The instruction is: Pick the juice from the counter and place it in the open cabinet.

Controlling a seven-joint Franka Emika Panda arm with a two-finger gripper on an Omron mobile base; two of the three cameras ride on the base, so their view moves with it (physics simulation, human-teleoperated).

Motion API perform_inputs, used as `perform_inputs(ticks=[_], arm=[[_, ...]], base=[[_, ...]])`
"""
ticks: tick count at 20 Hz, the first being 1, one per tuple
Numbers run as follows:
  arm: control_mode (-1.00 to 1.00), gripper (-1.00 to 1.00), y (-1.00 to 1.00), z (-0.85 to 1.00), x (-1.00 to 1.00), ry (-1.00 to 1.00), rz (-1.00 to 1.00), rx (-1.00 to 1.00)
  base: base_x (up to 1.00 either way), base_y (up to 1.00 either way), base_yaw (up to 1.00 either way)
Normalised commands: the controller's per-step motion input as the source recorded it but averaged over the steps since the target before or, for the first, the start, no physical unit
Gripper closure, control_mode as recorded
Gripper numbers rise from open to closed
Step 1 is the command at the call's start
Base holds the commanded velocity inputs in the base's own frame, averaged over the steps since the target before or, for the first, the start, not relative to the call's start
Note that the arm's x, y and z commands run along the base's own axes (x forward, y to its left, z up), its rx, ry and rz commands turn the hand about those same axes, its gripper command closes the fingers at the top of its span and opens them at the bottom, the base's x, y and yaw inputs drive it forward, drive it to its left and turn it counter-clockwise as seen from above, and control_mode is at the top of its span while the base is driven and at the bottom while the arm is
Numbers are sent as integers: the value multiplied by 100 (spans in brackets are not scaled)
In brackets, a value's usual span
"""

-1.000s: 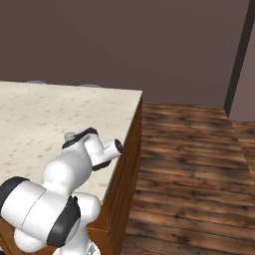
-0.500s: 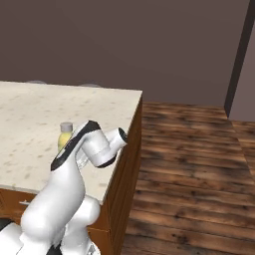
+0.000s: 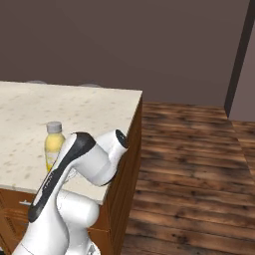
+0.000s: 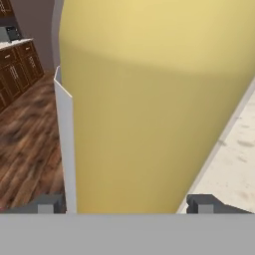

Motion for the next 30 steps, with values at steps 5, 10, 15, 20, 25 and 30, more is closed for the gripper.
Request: perform_inputs(ticks=[5, 10, 15, 20, 25, 30], arm=[[-100, 100, -34, 68, -56, -13, 0, 0], [-100, 100, -40, 66, -7, -10, 0, 0], [-100, 100, -38, 51, 0, 0, 0, 0], [-100, 100, -16, 13, 0, 22, 0, -2], [-100, 100, -4, 0, 0, 3, -1, -2], [-100, 100, 0, 0, 0, 0, 0, 0]], base=[[0, 0, 0], [0, 0, 0], [0, 0, 0], [0, 0, 0], [0, 0, 0], [0, 0, 0]])
